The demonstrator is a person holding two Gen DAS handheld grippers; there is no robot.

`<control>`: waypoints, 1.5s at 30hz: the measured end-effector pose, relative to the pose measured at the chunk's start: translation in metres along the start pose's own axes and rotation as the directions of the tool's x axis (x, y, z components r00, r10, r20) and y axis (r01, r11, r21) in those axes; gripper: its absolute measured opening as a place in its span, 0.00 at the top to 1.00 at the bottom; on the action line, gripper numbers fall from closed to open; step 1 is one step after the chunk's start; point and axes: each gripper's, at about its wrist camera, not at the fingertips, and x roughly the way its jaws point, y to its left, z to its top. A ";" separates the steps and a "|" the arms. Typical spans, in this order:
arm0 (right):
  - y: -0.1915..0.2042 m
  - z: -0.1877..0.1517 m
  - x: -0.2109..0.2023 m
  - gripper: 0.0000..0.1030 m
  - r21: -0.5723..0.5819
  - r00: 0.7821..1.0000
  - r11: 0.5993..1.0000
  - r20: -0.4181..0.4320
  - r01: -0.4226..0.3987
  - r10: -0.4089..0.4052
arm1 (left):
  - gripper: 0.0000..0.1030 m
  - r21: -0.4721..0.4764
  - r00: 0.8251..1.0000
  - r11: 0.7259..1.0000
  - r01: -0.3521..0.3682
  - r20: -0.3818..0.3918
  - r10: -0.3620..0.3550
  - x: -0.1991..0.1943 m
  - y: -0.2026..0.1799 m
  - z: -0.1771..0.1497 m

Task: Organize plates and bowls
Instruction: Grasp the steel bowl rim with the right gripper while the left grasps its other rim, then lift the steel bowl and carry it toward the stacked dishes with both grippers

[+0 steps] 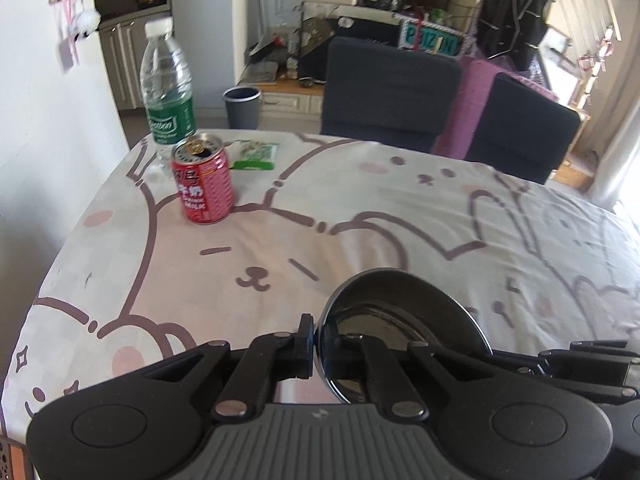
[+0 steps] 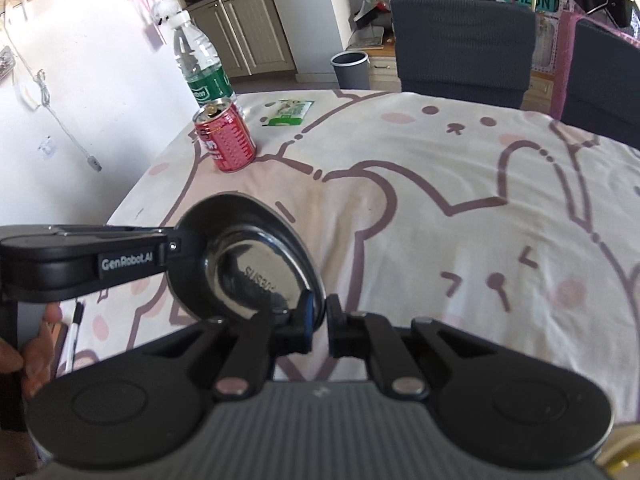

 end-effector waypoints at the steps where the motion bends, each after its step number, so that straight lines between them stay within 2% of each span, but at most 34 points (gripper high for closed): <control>1: -0.001 -0.003 -0.007 0.92 -0.001 1.000 1.000 0.001 0.002 -0.002 | 0.95 0.007 1.000 1.000 0.007 0.002 -0.007 -0.005 -0.003 -0.003; 9: -0.003 -0.037 -0.048 0.92 -0.020 0.999 0.999 -0.019 0.027 -0.027 | 0.97 0.077 0.998 0.996 0.053 -0.028 -0.051 -0.033 -0.027 -0.034; 14: -0.007 -0.059 -0.060 0.92 0.017 0.998 1.000 -0.058 0.025 -0.024 | 0.97 0.117 0.996 0.991 0.069 -0.057 -0.063 -0.038 -0.037 -0.048; 21: -0.002 -0.078 -0.055 0.90 0.020 0.993 0.999 -0.116 0.025 -0.022 | 0.96 0.176 0.994 0.983 0.054 -0.107 -0.035 -0.029 -0.042 -0.061; 32: 0.003 -0.085 -0.032 0.89 -0.027 0.978 0.999 -0.206 0.026 -0.031 | 0.94 0.273 0.982 0.962 0.033 -0.187 0.019 0.001 -0.051 -0.070; 45: 0.007 -0.090 -0.014 0.89 -0.075 0.963 0.997 -0.266 0.024 -0.044 | 0.93 0.314 0.974 0.948 0.049 -0.225 0.025 0.016 -0.055 -0.072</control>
